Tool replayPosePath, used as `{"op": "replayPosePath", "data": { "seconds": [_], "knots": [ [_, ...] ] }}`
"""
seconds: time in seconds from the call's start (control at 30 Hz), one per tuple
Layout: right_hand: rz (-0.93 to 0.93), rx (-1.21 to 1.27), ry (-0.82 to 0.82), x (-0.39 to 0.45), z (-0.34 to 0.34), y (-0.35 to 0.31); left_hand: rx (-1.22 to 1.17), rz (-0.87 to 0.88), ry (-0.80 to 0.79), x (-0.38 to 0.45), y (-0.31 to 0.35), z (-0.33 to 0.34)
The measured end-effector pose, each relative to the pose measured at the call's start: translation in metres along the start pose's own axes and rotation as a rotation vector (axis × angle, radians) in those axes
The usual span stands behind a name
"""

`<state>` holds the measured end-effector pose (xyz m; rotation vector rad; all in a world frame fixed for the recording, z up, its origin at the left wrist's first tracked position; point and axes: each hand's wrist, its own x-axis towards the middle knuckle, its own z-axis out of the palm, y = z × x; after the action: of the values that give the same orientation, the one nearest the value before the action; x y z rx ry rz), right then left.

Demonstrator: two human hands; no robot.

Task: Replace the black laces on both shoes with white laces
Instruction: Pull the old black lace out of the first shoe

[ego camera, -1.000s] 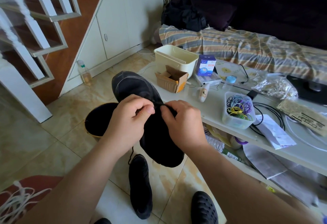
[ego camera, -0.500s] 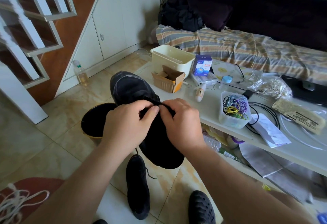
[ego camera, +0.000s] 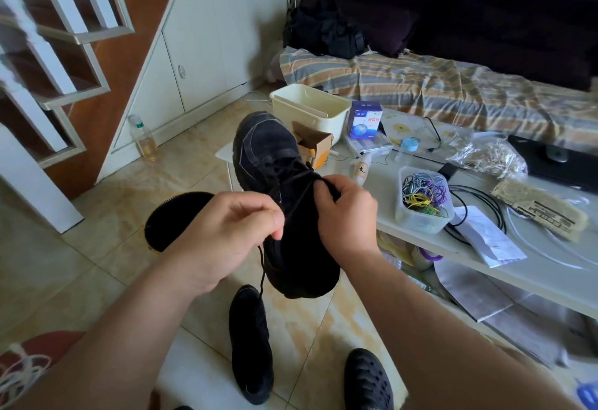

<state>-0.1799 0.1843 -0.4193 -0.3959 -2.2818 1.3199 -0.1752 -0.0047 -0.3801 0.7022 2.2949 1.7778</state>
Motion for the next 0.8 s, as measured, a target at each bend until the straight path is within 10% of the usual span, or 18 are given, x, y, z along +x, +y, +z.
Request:
{"op": "replayPosePath", "data": {
  "seconds": [0.37, 0.8],
  "knots": [
    [-0.21, -0.022, -0.029, -0.022, 0.014, -0.003, 0.817, -0.038, 0.377, 0.023, -0.023, 0.015],
    [-0.104, -0.075, -0.106, -0.011, 0.008, -0.001, 0.65, 0.182, 0.245, 0.021, -0.025, 0.013]
  ]
}}
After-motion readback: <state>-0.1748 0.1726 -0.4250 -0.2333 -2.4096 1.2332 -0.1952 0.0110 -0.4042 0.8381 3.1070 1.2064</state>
